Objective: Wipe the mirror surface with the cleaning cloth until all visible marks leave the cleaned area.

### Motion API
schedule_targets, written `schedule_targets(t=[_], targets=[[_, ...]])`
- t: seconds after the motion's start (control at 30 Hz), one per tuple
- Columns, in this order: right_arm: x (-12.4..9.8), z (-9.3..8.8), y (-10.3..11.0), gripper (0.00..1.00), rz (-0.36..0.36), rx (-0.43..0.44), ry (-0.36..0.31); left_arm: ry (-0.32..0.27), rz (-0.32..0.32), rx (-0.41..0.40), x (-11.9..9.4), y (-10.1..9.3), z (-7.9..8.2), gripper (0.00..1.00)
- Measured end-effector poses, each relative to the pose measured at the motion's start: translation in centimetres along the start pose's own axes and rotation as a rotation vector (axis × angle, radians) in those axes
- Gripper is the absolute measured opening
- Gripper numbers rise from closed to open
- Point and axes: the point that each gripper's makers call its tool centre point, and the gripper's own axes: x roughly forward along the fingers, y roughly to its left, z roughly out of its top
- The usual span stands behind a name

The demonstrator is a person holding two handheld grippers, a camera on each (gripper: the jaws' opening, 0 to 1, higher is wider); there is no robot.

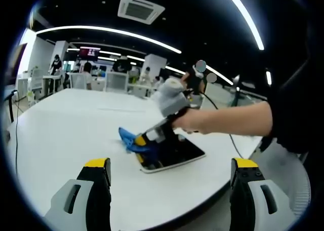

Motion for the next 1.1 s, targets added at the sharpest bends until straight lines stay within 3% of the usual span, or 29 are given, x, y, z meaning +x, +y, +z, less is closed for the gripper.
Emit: schedule_targets(t=[0.33,1.1], targets=[[-0.9,-1.1,1.6,0.01,0.018,-0.018,0.001,-0.002,0.002,-0.002,0.0,0.0,0.0,0.99],[-1.2,-1.2,2.1,0.00,0.028,-0.042,-0.011,-0.008,0.005,-0.004,0.0,0.1,0.0,0.99]])
